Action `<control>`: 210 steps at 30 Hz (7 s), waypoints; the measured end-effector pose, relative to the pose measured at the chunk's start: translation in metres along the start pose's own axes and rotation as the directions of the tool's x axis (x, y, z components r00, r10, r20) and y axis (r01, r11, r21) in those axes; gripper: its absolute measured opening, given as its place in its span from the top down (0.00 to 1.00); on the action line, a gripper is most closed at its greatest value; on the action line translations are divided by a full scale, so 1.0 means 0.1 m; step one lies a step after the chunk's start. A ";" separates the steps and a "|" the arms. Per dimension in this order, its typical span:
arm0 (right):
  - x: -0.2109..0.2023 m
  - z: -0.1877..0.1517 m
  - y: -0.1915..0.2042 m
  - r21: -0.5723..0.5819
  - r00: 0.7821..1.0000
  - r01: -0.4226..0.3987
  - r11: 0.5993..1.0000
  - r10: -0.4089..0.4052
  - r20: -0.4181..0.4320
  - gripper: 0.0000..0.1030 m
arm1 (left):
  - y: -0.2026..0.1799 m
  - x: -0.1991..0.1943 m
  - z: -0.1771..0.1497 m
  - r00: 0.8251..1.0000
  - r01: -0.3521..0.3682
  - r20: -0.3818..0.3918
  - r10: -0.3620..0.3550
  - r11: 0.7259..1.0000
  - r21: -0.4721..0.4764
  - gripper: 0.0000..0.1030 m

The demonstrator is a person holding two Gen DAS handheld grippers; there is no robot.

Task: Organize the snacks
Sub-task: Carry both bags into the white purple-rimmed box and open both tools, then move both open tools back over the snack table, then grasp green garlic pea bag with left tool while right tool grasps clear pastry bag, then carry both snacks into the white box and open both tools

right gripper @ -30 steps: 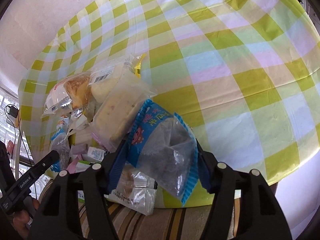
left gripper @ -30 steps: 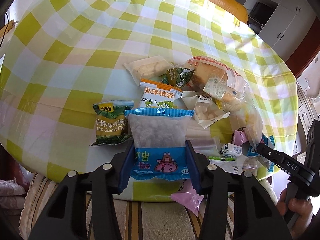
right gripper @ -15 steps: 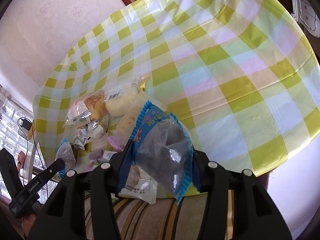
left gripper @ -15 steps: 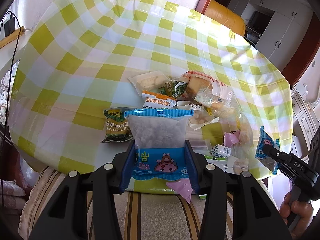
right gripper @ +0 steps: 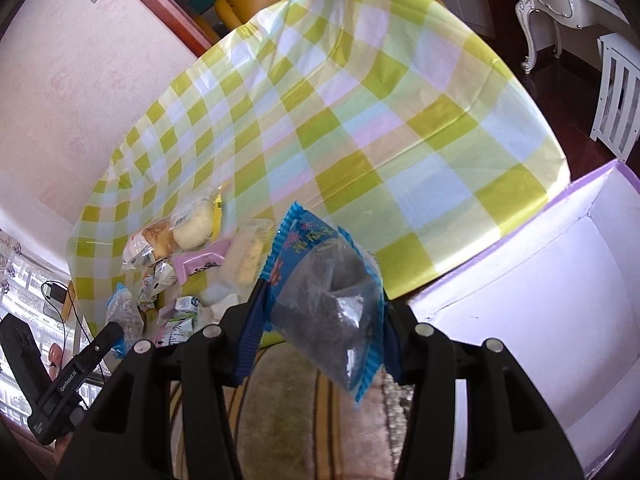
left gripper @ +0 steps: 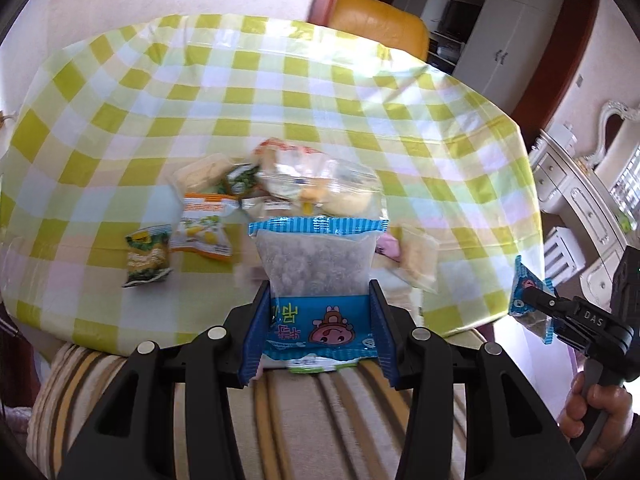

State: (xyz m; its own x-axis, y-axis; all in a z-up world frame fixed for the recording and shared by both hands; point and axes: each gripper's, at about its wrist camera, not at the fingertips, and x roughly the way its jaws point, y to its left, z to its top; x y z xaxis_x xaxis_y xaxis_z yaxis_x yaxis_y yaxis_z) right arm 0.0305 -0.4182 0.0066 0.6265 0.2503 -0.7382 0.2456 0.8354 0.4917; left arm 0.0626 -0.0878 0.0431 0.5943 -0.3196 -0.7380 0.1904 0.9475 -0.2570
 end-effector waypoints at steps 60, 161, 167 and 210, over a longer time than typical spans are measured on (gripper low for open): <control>-0.23 0.01 -0.71 0.206 0.981 0.182 0.961 -0.192 0.028 0.25 | -1.59 0.54 -0.10 0.962 0.254 -0.179 -0.208 0.922 0.292 0.28; 0.28 0.04 0.45 -0.095 0.977 0.212 0.973 -0.211 0.022 0.65 | 0.17 0.24 0.15 0.997 -0.067 -0.048 0.066 0.998 -0.016 0.70; 0.11 0.07 0.09 -0.049 0.962 0.273 0.961 -0.271 0.035 0.65 | -0.33 0.36 0.10 0.996 0.022 -0.085 -0.015 0.996 0.082 0.70; -0.31 -0.17 -1.63 0.273 0.841 0.528 0.804 -0.540 -0.035 0.36 | -2.69 1.13 -0.58 0.807 0.521 -0.509 -0.299 0.767 0.374 0.47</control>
State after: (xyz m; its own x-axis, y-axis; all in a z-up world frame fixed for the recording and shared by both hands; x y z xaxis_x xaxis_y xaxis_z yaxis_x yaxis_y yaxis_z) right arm -0.0414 -0.5537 -0.0582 0.3685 -0.2237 -0.9023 0.7300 0.6706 0.1319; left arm 0.0336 -0.3800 -0.0070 0.0248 -0.5475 -0.8364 0.7481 0.5652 -0.3478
